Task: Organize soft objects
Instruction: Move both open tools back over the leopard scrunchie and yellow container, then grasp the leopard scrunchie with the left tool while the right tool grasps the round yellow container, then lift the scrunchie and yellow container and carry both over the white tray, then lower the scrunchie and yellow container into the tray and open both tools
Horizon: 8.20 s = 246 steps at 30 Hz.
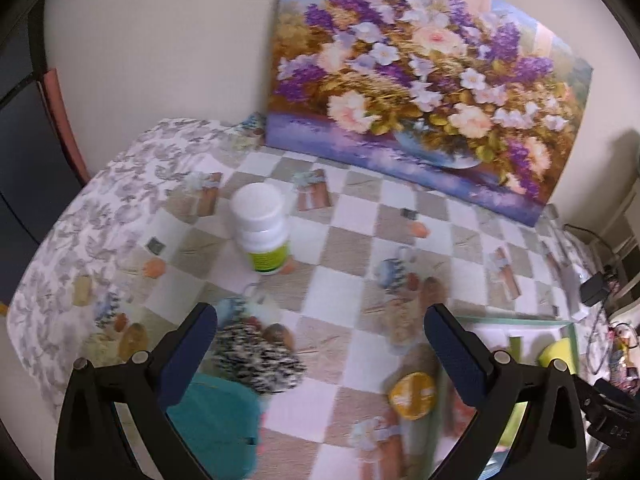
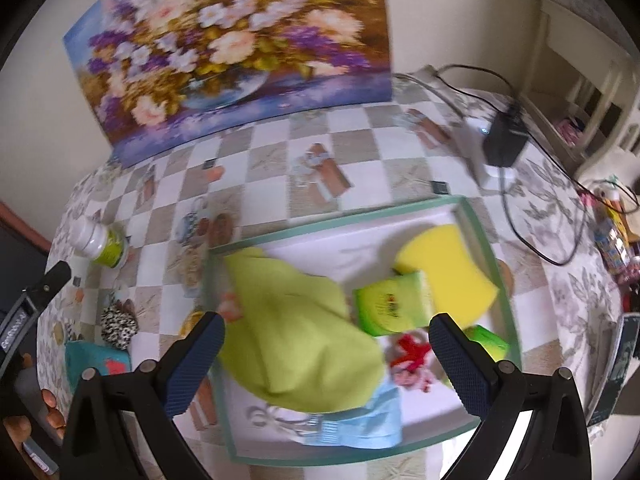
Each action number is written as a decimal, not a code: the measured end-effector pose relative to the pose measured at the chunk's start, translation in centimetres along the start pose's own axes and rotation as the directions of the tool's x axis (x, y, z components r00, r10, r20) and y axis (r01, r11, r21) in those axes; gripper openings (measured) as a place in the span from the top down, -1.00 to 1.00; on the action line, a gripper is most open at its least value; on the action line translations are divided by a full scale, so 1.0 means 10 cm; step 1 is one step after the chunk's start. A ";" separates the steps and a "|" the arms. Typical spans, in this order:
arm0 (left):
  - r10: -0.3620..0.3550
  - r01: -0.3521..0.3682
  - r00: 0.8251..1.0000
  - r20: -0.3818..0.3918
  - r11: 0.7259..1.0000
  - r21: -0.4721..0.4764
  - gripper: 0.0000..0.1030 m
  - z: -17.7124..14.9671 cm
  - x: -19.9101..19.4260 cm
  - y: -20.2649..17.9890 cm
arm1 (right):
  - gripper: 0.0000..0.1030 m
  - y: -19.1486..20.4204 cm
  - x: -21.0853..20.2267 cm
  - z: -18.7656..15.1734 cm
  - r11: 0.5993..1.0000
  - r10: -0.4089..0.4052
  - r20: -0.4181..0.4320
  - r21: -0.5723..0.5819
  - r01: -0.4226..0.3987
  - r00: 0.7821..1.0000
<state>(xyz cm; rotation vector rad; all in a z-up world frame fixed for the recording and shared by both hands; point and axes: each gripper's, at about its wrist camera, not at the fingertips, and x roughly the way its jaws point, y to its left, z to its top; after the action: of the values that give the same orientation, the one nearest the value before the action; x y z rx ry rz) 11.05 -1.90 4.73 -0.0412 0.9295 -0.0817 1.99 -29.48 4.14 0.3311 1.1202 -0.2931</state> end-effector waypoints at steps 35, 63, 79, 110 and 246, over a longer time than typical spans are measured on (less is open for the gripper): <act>-0.112 0.113 0.913 -0.392 0.993 -0.022 -0.99 -0.06 0.79 0.82 | -0.59 1.41 0.77 -0.28 0.951 0.161 -0.211 -0.228 -0.208 0.964; -0.054 0.150 0.774 -0.630 0.984 0.100 -0.65 -0.09 1.39 0.51 | -0.52 1.51 1.17 -0.36 0.949 0.172 -0.294 -0.205 -0.238 0.940; -0.043 0.145 0.763 -0.645 0.984 0.106 -0.24 -0.11 1.54 0.49 | -0.52 1.58 1.18 -0.36 0.930 0.249 -0.302 -0.191 -0.314 0.920; -0.006 0.111 0.780 -0.625 0.985 0.129 0.24 -0.06 1.43 0.43 | 0.32 1.70 1.24 -0.43 0.895 -0.087 -0.172 -0.446 0.001 0.981; -0.034 0.064 0.982 -0.184 0.986 0.157 -0.73 -0.68 0.09 -0.76 | -0.95 -0.30 0.09 -0.32 0.996 -0.089 -0.048 0.002 0.089 0.995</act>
<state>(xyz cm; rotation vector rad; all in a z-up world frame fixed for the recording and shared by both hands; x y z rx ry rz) 5.70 -9.55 0.48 0.0955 1.1008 -0.2092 -1.45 -31.01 1.73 0.2935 1.1834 -0.3677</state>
